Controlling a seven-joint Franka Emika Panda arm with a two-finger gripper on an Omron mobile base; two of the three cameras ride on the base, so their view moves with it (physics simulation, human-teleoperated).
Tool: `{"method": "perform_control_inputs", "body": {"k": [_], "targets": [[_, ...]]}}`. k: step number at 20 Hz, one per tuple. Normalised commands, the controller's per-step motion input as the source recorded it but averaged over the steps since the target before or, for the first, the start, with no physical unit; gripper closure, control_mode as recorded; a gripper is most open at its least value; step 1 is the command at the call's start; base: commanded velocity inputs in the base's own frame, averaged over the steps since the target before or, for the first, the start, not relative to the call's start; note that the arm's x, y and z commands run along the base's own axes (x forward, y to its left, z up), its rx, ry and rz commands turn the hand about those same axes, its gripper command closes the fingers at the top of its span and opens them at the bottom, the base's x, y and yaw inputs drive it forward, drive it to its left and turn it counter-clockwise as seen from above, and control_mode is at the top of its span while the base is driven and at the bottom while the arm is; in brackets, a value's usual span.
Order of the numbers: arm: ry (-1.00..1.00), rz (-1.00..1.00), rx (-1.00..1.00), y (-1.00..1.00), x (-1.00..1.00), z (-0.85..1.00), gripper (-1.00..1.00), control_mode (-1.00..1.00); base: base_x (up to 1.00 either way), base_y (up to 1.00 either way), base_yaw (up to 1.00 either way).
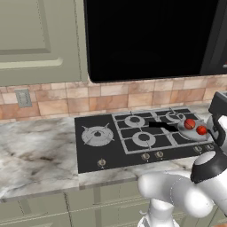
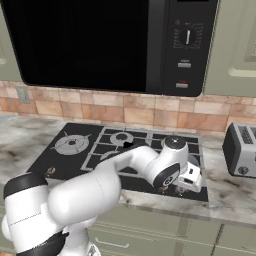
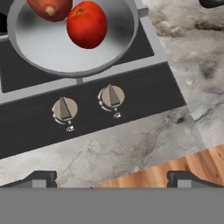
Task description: Place the pan on the front right burner on the stove. Then place the tomato and the onion in the pan and turn on the front right burner.
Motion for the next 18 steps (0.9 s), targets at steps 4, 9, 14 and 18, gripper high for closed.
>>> {"method": "perform_control_inputs", "body": {"k": [4,9,14,18], "targets": [[-0.04,0.0,0.0,0.0,0.0,-0.04,-1.0,-1.0,0.0,0.0,0.0],[0.0,0.0,0.0,0.02,0.0,-0.15,-1.0,-1.0,0.0,0.0,0.0],[0.0,-0.03,0.0,0.07,0.01,-0.12,-1.0,-1.0,0.0,0.0,0.0],[0.0,-0.03,0.0,0.03,0.01,-0.09,-1.0,-1.0,0.0,0.0,0.0]]}}
